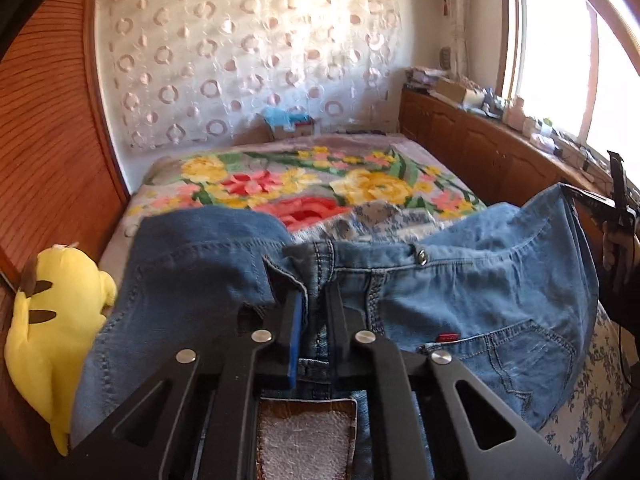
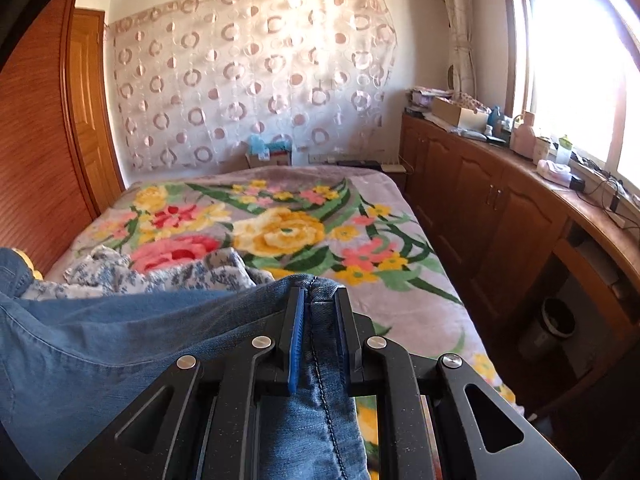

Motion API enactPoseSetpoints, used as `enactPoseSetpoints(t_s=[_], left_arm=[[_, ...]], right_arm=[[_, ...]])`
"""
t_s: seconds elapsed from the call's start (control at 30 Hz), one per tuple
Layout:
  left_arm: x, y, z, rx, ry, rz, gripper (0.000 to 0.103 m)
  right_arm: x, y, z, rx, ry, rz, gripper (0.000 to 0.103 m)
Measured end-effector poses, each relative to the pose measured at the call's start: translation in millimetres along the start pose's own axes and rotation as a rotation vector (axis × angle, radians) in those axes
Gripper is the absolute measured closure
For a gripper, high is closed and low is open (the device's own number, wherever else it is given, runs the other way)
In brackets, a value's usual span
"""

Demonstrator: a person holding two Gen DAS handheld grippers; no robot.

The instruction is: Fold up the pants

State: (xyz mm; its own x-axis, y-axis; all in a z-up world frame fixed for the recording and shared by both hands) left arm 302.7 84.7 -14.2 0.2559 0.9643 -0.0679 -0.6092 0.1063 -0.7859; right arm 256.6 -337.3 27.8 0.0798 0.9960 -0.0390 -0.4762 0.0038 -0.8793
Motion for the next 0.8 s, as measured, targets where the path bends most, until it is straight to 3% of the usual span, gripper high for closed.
enactPoseSetpoints(t_s=[0.23,0.43,0.53,0.6,0.73,0.8], left_arm=[[19.3,-8.2,9.4,-0.051,-0.079,0.064,0.094],[18.6,-4.2,-12.9,-0.008,-0.123,0.047,0.093],[14.3,-2.8,-10.6,-0.006,-0.114,0.038,0.091],[12.7,-2.0,-6.2,-0.004,-0.106,0.038,0.084],[9.2,-0.7,4.3,-0.012,-0.109,0.027,0.073],[7.5,0.4,10.4,-0.021,-0.109,0.03,0.059]], right_arm=[[-0.3,-4.7,0.3,-0.064,-0.018,-0.01,0.088],[26.0,-0.2,-39.7,0.012,0.058,0.088,0.088],[29.9,3.7,-48.4,0.06,0.054,0.103,0.087],[32.7,7.4,-48.1,0.084,0.053,0.119,0.08],[31.6,9.1,-32.4,0.073,0.046,0.108,0.057],[30.1,5.4,-25.3,0.069,0.035,0.102,0.055]])
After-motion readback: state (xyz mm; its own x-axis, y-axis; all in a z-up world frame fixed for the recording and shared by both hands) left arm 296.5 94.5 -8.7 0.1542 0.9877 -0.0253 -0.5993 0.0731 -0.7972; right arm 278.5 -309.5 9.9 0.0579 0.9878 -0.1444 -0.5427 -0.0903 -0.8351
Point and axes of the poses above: each gripper's, at about its wrist camera, not at the fingertips, and z roughly against the way its jaws point, x to its left, y to its underside, the point moved 2 cm from there along -z, roughly the way its jaws point, and after that the axes turned 4 degrees about y, right-handed, at the moved point
